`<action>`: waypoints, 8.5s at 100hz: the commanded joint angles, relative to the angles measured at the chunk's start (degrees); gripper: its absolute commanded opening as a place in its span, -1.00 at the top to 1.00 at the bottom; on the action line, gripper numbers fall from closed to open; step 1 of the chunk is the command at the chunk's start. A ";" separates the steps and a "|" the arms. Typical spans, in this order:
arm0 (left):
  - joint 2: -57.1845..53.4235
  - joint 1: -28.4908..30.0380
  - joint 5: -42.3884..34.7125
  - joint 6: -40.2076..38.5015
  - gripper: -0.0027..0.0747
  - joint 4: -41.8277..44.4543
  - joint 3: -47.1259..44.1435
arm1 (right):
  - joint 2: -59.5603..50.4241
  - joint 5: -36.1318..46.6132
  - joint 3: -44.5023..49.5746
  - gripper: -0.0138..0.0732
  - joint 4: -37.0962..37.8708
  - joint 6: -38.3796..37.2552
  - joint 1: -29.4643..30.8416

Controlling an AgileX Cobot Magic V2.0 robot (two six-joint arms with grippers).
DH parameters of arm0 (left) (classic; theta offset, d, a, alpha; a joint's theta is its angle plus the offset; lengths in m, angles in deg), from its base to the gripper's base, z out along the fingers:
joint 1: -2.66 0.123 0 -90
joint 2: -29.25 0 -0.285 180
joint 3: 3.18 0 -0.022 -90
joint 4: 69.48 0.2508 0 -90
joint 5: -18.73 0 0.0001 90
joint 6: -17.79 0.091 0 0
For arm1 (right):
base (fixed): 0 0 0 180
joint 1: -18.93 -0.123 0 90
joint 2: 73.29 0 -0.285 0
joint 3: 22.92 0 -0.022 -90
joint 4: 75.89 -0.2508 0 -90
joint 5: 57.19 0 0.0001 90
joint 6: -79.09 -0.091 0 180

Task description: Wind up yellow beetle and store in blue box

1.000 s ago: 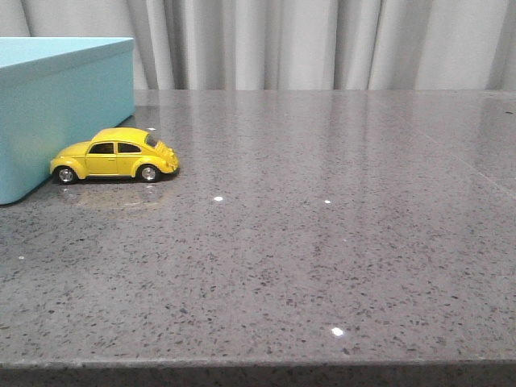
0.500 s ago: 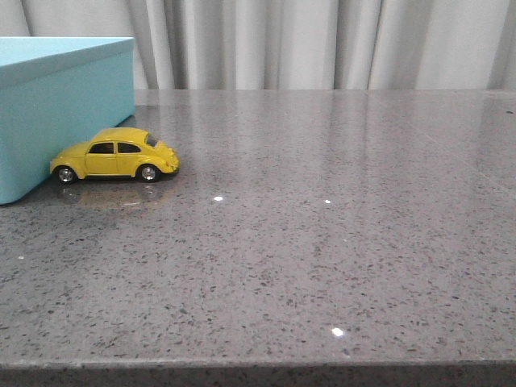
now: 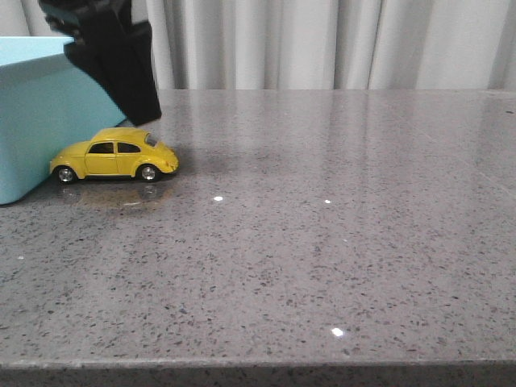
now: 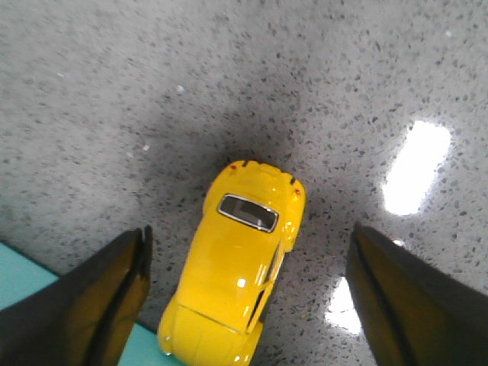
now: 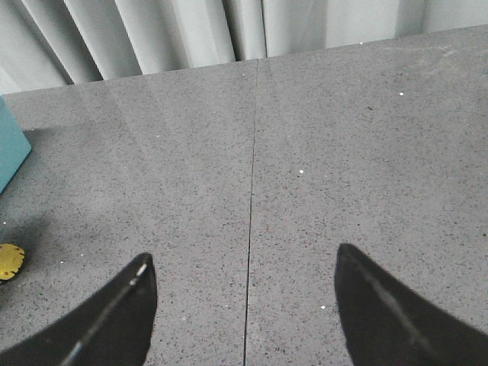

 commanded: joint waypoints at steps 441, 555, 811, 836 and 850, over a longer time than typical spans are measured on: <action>-11.03 23.98 6.21 -15.47 0.98 -1.22 12.36 | -4.75 5.02 3.00 0.30 2.84 5.35 -0.03; -81.22 23.98 -12.74 -22.85 0.98 -11.21 -51.30 | -20.01 23.68 27.89 0.84 2.94 5.46 0.02; -96.86 29.33 -54.71 -40.35 0.98 -1.65 -84.54 | -19.95 23.92 28.73 0.84 2.94 5.46 0.02; -96.86 29.33 -54.71 -40.35 0.98 -1.65 -84.54 | -19.95 23.92 28.73 0.84 2.94 5.46 0.02; -96.86 29.33 -54.71 -40.35 0.98 -1.65 -84.54 | -19.95 24.00 28.95 0.84 2.94 5.46 0.02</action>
